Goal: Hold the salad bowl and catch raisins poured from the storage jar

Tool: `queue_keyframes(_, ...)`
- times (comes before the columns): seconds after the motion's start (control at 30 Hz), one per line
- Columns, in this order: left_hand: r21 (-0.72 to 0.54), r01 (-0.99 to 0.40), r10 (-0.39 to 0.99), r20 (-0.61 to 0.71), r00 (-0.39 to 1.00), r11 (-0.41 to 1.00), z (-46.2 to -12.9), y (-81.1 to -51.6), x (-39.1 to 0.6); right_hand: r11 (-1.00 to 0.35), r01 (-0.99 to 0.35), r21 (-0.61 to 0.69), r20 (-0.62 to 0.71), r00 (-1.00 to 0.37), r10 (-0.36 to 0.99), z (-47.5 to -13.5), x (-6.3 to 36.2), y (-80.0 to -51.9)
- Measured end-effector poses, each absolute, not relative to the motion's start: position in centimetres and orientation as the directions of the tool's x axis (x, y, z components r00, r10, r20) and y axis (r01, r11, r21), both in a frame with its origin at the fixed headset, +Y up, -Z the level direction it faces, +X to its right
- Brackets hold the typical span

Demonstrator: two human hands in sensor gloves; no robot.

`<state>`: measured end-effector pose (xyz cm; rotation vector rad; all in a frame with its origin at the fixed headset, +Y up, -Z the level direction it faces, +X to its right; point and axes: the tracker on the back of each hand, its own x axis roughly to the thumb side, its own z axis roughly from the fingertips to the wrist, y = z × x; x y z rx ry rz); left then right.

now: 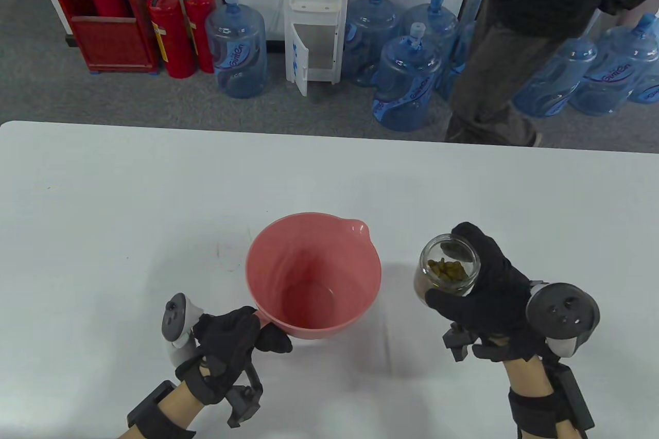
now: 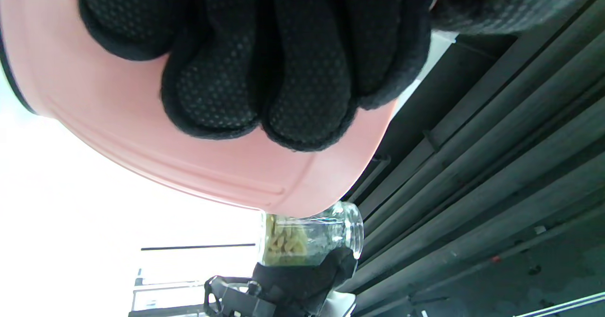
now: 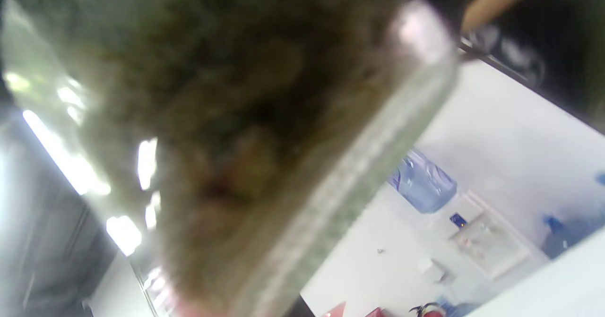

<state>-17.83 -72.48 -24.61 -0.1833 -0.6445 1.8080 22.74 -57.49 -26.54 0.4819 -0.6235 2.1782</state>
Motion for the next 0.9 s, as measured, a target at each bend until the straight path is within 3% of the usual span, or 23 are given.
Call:
queue_keyframes(0.13,-0.526,-0.824,0.920,0.179,-0.350,-0.211,-24.6,-72.6,-17.7,-0.664,-0.668,-0.336,0.556,-0.710,0.433,-26.2,20.1,-55.9)
queue_keyframes(0.23,-0.536,-0.809,0.913,0.157,-0.376,-0.241,-24.5,-72.6,-17.5,-0.748,-0.520,-0.413,0.572,-0.787,0.231,-25.8,17.3,-54.7)
queue_keyframes(0.4,-0.543,-0.809,0.919,0.160,-0.361,-0.223,-24.4,-72.8,-17.3,-0.796,-0.305,-0.523,0.571,-0.819,-0.061,-25.2,12.9,-53.4)
queue_keyframes(0.77,-0.548,-0.808,0.921,0.161,-0.355,-0.216,-24.3,-72.9,-17.2,-0.796,-0.103,-0.597,0.548,-0.777,-0.311,-25.6,8.2,-54.3)
queue_keyframes(0.9,-0.550,-0.808,0.920,0.165,-0.355,-0.214,-24.4,-73.0,-17.2,-0.744,0.025,-0.667,0.493,-0.735,-0.466,-25.3,7.2,-55.2)
